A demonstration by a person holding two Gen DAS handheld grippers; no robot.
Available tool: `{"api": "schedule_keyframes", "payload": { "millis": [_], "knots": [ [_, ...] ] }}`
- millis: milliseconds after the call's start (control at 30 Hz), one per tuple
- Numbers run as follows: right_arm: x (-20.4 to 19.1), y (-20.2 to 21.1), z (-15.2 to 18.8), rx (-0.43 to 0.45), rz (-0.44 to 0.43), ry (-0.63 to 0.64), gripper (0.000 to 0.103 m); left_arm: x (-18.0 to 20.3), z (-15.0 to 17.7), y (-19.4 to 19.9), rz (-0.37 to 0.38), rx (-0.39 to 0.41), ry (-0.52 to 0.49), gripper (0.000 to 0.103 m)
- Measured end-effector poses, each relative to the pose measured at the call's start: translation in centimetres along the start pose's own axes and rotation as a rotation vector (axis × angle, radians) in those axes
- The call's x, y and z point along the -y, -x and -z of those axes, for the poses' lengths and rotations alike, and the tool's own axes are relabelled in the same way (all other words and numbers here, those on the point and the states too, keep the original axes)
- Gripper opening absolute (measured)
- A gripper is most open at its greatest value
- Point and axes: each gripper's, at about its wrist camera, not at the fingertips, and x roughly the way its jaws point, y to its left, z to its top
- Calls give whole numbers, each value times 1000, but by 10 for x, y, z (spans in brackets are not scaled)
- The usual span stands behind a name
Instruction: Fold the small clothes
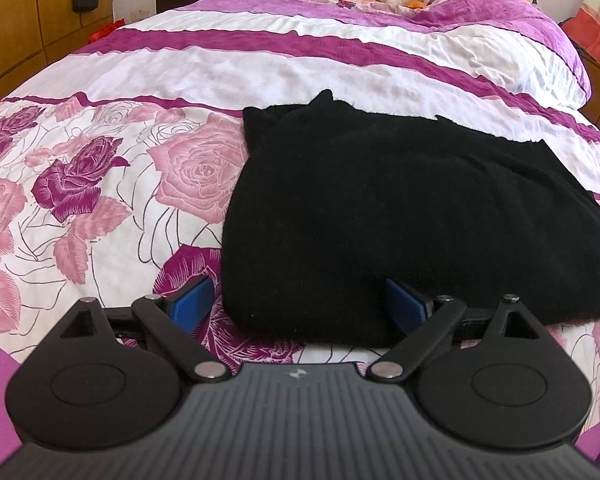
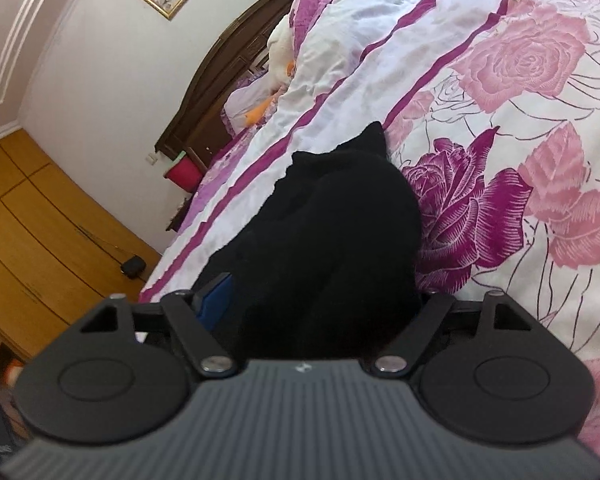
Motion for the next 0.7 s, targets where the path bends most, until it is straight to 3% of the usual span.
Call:
{"api": "schedule_keyframes", "payload": {
  "millis": [333, 700],
  "knots": [
    [14, 6, 5, 59, 13, -59, 51, 1, 0, -1, -3, -4, 1, 95],
    [17, 8, 6, 69, 9, -75, 43, 2, 0, -1, -5, -4, -6, 95]
  ]
}}
